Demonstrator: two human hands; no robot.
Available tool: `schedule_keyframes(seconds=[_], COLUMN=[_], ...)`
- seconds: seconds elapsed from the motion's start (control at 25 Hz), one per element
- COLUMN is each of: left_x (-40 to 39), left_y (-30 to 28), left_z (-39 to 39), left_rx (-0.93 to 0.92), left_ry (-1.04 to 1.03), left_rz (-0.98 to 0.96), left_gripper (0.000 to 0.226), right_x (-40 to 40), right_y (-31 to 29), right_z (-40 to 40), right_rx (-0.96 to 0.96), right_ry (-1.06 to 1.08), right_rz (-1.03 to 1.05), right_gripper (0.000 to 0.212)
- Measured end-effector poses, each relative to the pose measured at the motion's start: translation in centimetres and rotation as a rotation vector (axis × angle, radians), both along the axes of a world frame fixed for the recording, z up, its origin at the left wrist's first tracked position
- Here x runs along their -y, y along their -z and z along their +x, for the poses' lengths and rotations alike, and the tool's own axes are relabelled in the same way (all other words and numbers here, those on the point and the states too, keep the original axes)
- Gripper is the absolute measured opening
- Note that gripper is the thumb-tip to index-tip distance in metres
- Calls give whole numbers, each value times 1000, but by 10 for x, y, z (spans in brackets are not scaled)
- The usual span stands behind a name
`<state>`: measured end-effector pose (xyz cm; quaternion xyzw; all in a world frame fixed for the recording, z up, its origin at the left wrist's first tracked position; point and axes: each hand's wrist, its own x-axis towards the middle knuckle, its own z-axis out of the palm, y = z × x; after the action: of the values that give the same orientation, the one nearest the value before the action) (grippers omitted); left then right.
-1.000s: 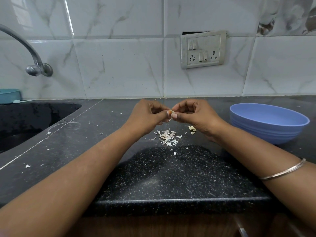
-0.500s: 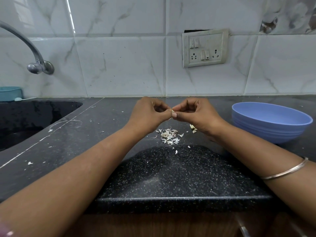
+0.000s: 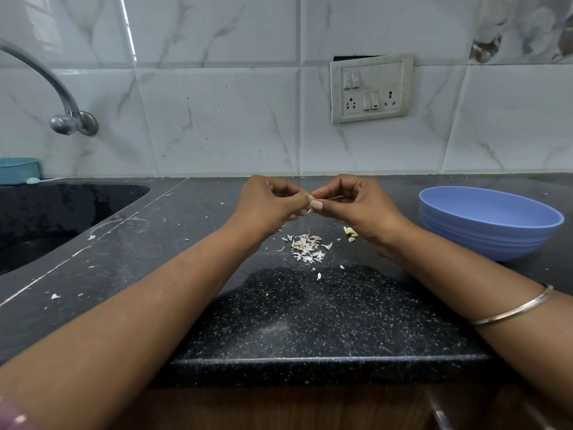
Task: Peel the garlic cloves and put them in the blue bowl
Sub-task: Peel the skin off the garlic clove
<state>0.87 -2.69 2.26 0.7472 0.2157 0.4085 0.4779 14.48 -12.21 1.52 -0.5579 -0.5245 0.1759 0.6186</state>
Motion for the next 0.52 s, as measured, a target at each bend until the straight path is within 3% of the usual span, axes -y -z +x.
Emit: schedule_keyframes(seconds=[0.24,0.52], left_x=[-1,-4], left_y=[0,2], left_z=[1,3], left_rx=[62,70], left_ry=[54,3], left_rz=[-155,-192], left_gripper=[5,10], right_x=[0,-2], right_y=[-1,-1], right_z=[0,-2], right_rx=[-32,-35], right_ry=[-3,-35], right_rz=[22,39], right_gripper=[14,14])
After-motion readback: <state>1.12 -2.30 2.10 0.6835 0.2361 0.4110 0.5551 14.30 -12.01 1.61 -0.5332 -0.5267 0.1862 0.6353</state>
